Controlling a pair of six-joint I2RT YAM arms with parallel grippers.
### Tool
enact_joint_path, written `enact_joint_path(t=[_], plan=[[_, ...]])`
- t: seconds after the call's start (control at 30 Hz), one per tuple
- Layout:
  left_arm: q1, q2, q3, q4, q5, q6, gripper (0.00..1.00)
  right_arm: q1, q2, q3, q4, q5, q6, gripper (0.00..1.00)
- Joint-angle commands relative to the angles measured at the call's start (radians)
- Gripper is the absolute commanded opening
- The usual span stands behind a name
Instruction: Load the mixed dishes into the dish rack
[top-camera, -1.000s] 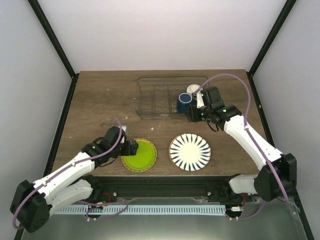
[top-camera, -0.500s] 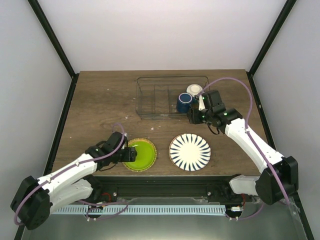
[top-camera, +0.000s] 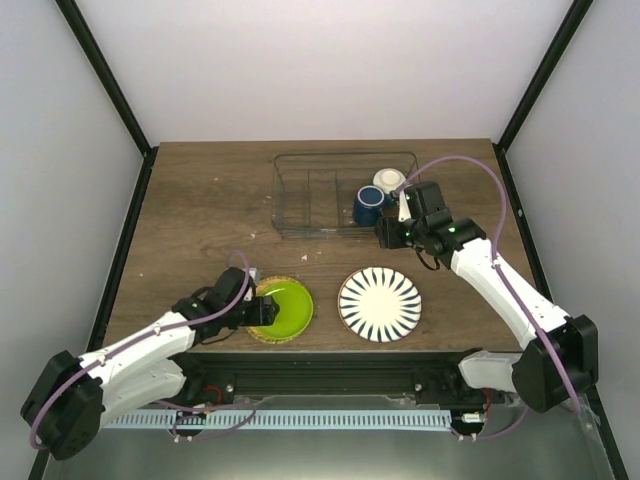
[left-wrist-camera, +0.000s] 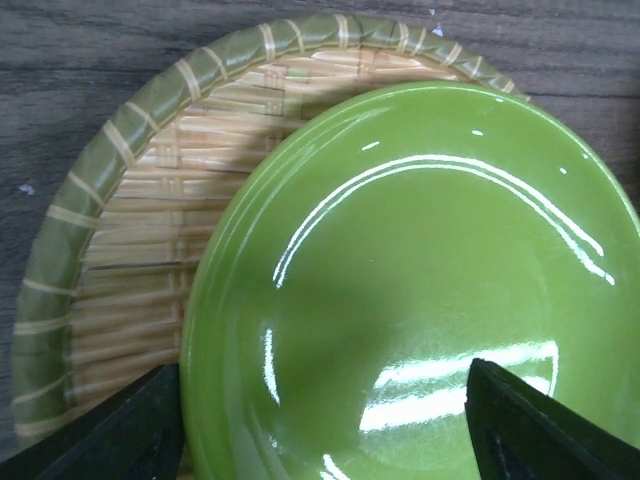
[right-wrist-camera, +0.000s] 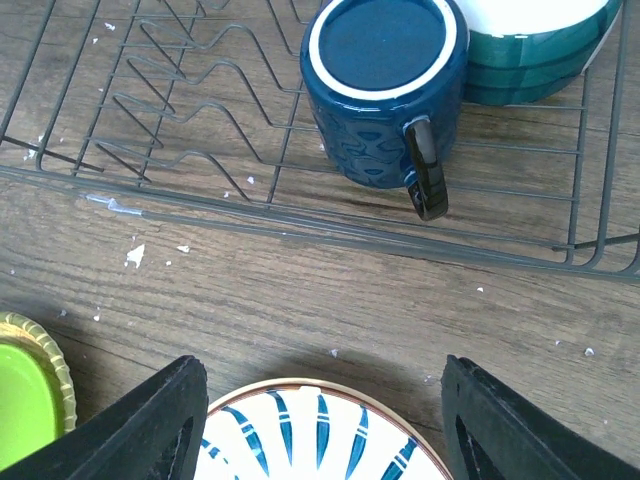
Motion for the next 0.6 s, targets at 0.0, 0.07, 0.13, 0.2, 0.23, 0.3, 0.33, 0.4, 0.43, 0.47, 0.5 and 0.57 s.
enact_joint_path(t=[0.0,0.07,0.13,0.2,0.23,0.3,0.33,0.4,0.43,0.47,0.5,0.57], plan=[[-0.003,-0.009,-0.053,0.018,0.043,-0.026,0.74,0.006,-0.022,0.002,0.005,0.018,0.006,0.66],[-0.003,-0.018,-0.074,0.033,0.051,-0.034,0.65,0.006,-0.020,0.001,0.005,0.018,0.005,0.66],[-0.003,-0.031,-0.087,0.039,0.050,-0.041,0.52,0.005,-0.018,0.000,0.002,0.023,0.004,0.65],[-0.003,-0.045,-0.097,0.035,0.046,-0.044,0.41,0.006,-0.018,0.001,0.001,0.025,0.002,0.65],[-0.002,-0.053,-0.099,0.032,0.043,-0.045,0.36,0.006,-0.018,0.002,-0.001,0.026,0.002,0.66],[-0.002,-0.068,-0.105,0.030,0.041,-0.047,0.30,0.006,-0.019,0.003,-0.004,0.028,0.001,0.66],[-0.003,-0.074,-0.108,0.029,0.039,-0.049,0.27,0.006,-0.021,0.003,-0.005,0.027,0.001,0.66],[-0.003,-0.083,-0.112,0.029,0.040,-0.053,0.23,0.006,-0.023,0.003,-0.007,0.029,0.000,0.65],[-0.003,-0.087,-0.116,0.032,0.041,-0.055,0.21,0.006,-0.024,0.003,-0.007,0.029,0.000,0.65],[-0.003,-0.092,-0.121,0.036,0.042,-0.058,0.19,0.006,-0.025,0.003,-0.008,0.031,0.000,0.65],[-0.004,-0.097,-0.125,0.040,0.043,-0.062,0.17,0.006,-0.025,0.002,-0.010,0.032,-0.001,0.65],[-0.004,-0.112,-0.135,0.050,0.047,-0.073,0.11,0.006,-0.024,0.000,-0.014,0.034,-0.002,0.66]])
